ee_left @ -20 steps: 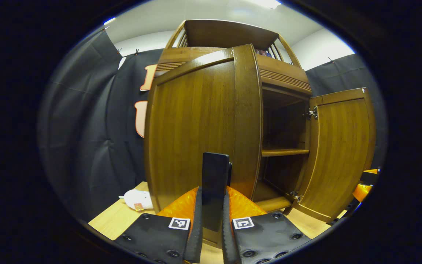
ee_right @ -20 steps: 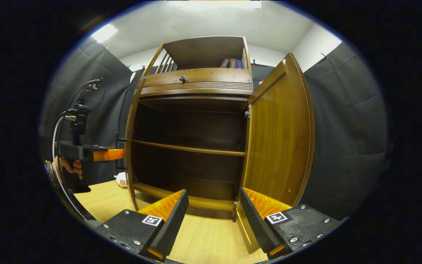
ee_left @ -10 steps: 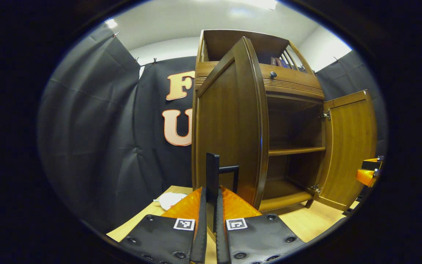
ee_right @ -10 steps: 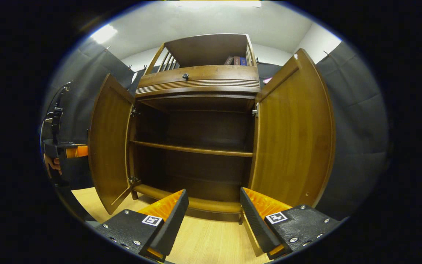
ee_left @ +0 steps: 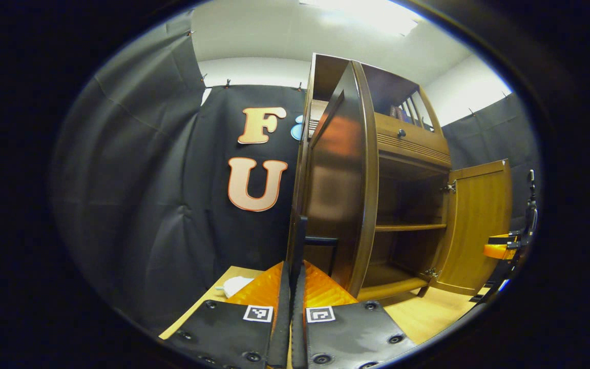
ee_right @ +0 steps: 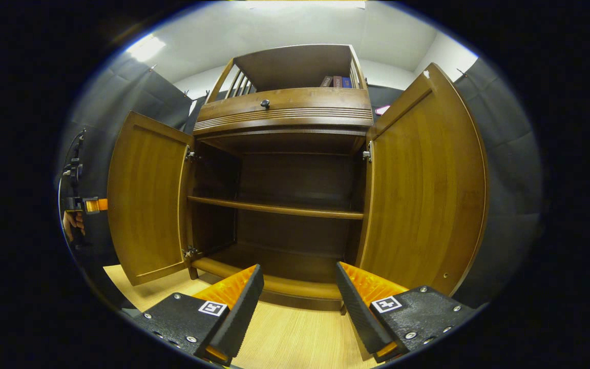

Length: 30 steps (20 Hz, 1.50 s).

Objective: Open the right door of the double-door shoe cabinet with the right hand, and open the left door with the left hand.

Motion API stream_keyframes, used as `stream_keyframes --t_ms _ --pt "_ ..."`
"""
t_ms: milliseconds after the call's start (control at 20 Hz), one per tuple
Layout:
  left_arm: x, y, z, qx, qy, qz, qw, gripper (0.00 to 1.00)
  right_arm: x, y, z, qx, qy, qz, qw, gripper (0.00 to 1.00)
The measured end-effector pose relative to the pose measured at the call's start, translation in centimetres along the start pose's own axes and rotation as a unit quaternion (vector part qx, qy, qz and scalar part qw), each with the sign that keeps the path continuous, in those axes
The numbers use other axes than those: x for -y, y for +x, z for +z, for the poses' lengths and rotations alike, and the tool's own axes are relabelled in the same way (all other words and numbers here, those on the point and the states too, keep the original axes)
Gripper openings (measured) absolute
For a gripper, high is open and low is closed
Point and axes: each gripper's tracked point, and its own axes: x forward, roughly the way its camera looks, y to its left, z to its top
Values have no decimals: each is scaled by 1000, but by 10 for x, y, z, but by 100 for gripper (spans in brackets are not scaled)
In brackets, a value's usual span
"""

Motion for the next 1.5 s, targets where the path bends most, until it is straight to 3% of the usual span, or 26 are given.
stream_keyframes --t_ms 150,200,250,350,400,500,650,750,950,1150,1250,1400,1450,1500 --pt "-16 3 2 -4 -11 -37 999 10 4 -2 3 2 14 1 1000 87" --pt "-21 4 4 2 -20 -51 999 2 7 -1 3 0 16 0 1000 87" --pt "-30 4 5 7 -33 -63 997 11 9 -2 4 -2 14 1 1000 87" --pt "-31 1 3 7 -66 -98 993 17 15 -4 7 0 8 0 1000 87" --pt "-31 -4 3 15 -85 -109 990 15 18 -6 10 3 7 -3 1000 87" --pt "-44 -14 7 32 -113 -98 988 22 29 -7 12 5 8 -15 1000 87" --pt "-47 -43 -4 27 -137 -63 988 18 32 -10 9 -4 15 -16 1000 87" --pt "-44 -77 -14 1 -115 -30 993 9 33 -11 6 -14 12 -15 1000 87" --pt "10 -117 20 10 -56 -16 998 9 21 2 1 -24 19 -2 1000 87" --pt "73 -83 38 40 -5 -10 999 9 -16 15 11 1 32 33 999 87" --pt "108 -57 40 35 10 -22 999 9 -20 17 16 11 11 24 1000 87" --pt "125 -24 48 51 58 18 997 18 -30 12 22 18 14 19 1000 88" --pt "134 -17 50 67 54 27 996 17 -31 6 25 21 18 17 999 88" --pt "142 -12 49 79 28 27 996 18 -30 2 24 21 15 11 1000 94"
